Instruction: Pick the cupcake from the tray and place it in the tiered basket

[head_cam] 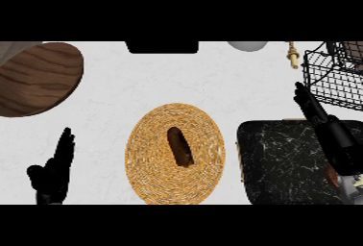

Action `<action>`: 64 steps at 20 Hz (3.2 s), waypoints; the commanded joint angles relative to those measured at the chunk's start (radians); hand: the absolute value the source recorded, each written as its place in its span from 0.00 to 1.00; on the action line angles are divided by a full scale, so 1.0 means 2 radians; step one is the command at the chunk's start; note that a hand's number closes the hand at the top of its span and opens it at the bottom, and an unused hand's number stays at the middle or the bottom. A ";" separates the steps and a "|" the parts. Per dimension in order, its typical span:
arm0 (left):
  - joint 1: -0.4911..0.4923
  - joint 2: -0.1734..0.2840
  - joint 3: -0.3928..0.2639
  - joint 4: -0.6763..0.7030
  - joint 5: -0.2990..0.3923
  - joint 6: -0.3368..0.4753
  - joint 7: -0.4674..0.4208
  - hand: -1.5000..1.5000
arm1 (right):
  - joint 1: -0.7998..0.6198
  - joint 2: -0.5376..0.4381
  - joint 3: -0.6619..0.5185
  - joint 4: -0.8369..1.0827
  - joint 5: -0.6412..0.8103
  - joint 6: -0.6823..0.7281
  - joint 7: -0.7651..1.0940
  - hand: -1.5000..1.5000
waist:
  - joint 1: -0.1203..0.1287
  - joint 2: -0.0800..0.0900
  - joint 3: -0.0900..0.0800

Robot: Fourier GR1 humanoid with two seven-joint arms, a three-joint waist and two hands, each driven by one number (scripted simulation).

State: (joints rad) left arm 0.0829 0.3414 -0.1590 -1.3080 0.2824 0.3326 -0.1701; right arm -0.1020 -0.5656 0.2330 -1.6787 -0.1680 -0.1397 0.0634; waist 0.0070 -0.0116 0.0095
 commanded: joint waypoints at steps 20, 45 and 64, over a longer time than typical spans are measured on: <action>-0.102 -0.014 -0.058 -0.099 -0.055 0.012 0.022 0.50 | -0.051 -0.120 -0.116 0.152 -0.520 0.638 -0.005 0.00 | -0.001 0.015 0.002; -0.140 -0.026 -0.064 -0.099 -0.074 0.033 0.078 0.50 | -0.119 -0.205 -0.377 -0.060 -0.237 0.813 -0.047 0.00 | -0.006 0.008 0.001; -0.133 -0.043 -0.083 -0.102 -0.088 0.035 0.075 0.50 | -0.070 -0.177 -0.389 -0.186 -0.109 0.814 -0.052 0.00 | 0.011 0.013 0.002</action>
State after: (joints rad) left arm -0.1835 0.2655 -0.3136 -1.5160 0.1143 0.4025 -0.0112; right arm -0.2150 -0.9235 -0.5215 -2.0631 -0.4454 1.2494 0.0508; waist 0.0157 0.0103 0.0132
